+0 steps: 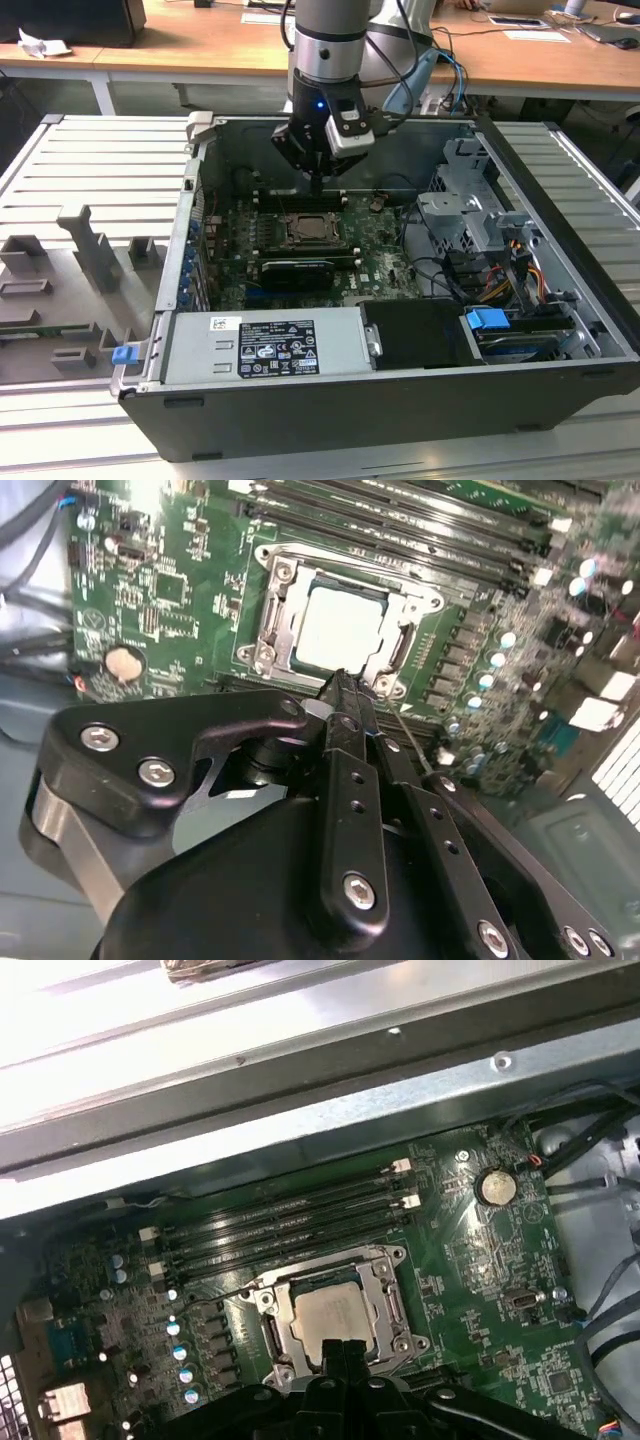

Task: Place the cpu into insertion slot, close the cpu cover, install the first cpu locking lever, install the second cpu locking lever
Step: 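Install the first cpu locking lever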

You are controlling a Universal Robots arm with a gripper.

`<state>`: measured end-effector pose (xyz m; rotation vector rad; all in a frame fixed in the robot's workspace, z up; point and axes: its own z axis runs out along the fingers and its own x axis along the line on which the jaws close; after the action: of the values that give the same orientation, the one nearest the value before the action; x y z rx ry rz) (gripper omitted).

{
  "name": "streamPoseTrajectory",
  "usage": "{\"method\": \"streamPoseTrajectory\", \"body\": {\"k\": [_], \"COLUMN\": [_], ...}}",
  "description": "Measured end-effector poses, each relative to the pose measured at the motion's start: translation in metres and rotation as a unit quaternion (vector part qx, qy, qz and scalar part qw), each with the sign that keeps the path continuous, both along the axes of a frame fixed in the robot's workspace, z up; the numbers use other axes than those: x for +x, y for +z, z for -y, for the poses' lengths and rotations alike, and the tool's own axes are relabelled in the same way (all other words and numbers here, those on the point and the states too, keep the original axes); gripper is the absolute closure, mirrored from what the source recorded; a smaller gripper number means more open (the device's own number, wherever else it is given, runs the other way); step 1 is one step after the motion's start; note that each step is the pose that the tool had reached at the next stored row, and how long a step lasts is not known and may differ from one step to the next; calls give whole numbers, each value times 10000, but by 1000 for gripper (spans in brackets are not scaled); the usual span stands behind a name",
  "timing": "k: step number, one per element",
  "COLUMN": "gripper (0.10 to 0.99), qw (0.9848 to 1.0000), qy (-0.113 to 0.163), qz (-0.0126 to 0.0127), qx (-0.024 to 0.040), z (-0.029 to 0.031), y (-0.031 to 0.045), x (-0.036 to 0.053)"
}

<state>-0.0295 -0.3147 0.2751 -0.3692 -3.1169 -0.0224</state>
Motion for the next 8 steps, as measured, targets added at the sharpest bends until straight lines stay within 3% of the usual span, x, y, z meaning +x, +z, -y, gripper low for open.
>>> {"method": "streamPoseTrajectory", "body": {"k": [5, 8], "gripper": [980, 980], "qw": [9987, 9964], "qy": [517, 849], "qz": [0, 0], "qx": [0, 2], "z": [0, 0], "y": [0, 0], "x": [0, 0]}}
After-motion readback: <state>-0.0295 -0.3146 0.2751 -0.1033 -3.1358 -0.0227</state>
